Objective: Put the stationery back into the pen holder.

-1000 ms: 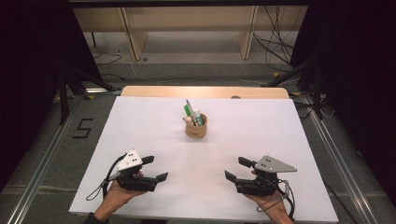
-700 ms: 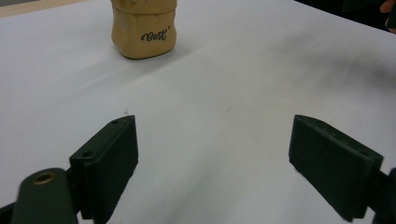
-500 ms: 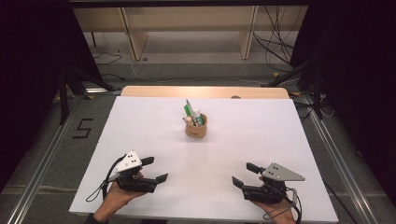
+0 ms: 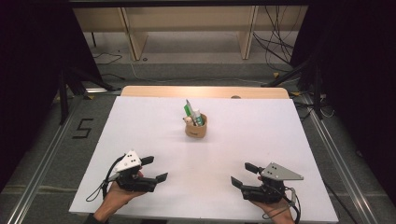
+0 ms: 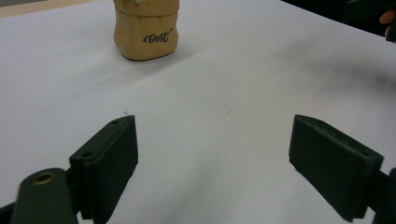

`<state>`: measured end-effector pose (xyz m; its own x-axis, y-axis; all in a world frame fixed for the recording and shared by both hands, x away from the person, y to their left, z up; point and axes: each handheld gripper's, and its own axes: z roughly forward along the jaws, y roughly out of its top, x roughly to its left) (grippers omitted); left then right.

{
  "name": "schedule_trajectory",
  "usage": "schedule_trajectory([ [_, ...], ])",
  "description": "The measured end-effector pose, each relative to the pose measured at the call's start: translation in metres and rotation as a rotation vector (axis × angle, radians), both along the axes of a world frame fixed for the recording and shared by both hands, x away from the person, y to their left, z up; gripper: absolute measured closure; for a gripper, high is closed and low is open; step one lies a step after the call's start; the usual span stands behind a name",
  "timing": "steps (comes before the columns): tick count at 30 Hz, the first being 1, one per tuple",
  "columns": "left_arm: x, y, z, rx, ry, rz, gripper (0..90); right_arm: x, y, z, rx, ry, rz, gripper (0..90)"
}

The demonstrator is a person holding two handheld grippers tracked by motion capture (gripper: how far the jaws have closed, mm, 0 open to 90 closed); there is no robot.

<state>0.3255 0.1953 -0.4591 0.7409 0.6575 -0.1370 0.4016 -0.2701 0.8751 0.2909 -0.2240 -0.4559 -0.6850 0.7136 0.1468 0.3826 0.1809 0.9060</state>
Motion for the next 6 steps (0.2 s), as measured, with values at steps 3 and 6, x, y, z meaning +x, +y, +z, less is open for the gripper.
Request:
schedule_trajectory([
  [3, 0.0003, -0.0002, -0.0004, 0.004, 0.002, -0.002, 15.4, 0.0003, 0.0, -0.0004, 0.0, 0.001, 0.001, 26.2],
  [6, 0.0003, -0.001, -0.0008, 0.004, 0.002, 0.001, 15.4, 0.0004, 0.0002, -0.0009, -0.004, 0.006, 0.002, 26.2],
])
